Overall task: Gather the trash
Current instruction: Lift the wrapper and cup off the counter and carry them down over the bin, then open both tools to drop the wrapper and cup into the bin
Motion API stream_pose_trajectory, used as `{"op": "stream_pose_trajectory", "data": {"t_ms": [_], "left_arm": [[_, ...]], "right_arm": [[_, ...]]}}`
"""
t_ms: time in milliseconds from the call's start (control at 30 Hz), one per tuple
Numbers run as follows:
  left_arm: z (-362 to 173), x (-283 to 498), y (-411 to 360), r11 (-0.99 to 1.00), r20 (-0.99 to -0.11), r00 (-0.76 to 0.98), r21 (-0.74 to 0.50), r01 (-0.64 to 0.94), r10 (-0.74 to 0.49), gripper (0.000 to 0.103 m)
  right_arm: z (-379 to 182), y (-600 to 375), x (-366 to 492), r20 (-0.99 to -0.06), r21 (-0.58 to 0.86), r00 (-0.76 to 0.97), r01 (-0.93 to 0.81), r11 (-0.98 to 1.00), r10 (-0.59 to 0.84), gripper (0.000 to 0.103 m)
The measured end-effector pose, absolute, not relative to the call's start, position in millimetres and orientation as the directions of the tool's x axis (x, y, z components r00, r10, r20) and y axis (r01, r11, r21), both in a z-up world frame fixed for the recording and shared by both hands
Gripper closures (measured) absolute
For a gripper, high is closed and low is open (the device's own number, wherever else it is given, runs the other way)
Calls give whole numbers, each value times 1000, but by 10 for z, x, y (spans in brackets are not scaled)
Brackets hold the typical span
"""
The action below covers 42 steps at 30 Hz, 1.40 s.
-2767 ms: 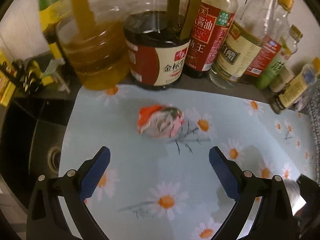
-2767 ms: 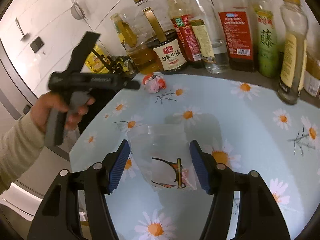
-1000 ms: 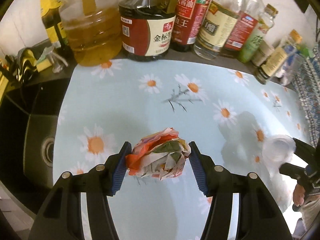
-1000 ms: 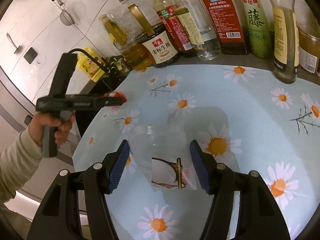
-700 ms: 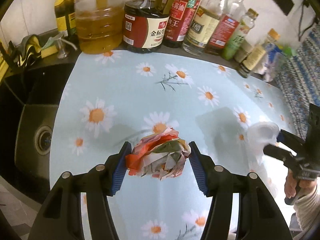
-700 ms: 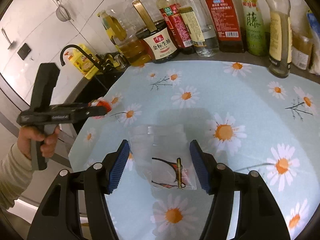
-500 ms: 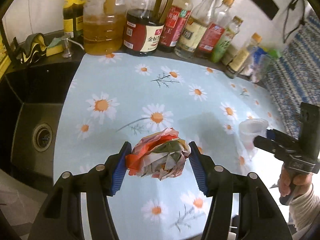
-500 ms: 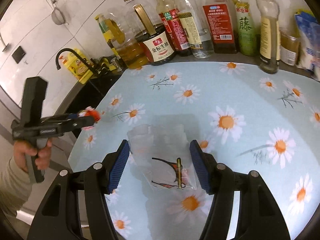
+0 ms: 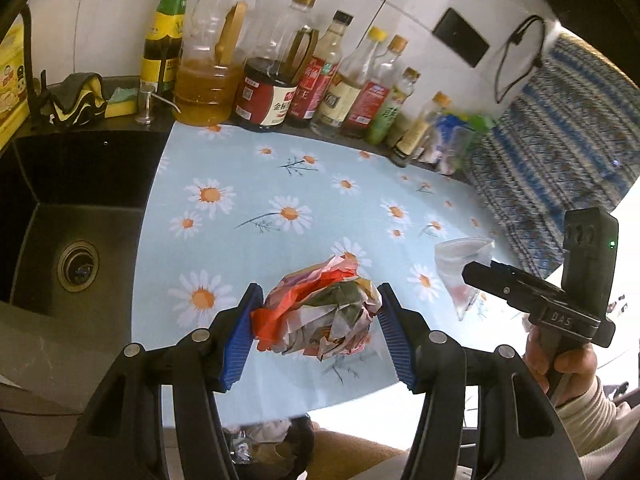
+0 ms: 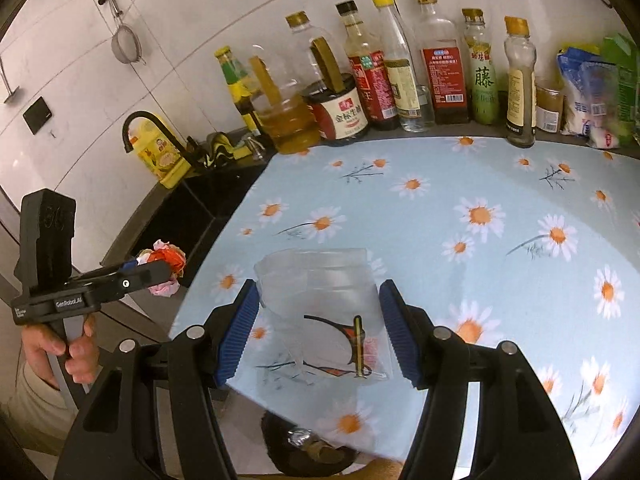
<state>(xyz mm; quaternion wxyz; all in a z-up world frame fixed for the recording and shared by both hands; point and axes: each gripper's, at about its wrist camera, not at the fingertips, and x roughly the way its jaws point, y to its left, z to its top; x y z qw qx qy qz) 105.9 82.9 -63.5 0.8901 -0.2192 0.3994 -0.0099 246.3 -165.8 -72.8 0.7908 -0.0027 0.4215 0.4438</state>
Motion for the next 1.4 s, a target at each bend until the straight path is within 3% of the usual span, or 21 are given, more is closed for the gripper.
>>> {"op": "stream_pose_trajectory", "data": {"t_ms": [433,767,1000,1400], "left_arm": [[-579,319,890,899,-681,690,-426,-98,-247,47],[-842,-64,891,887,-701,651,-454,-91,-292,47],[-1206,-195,787,879,-740,592,-464,-107,-319,47],[-2576,-263,639,884,-884,361,-398,-245,-298,47]], "right_arm": [[-480,-1566,1458,-650,355,301,-692,629,698,41],[-691,-1533,952,-687,368,290,-651,664,666,41],[-1079,-1566,793,-725,404,237,-615,678,647,41],[-2379,-1720,687,-812,480,74,-480,735,579,41]]}}
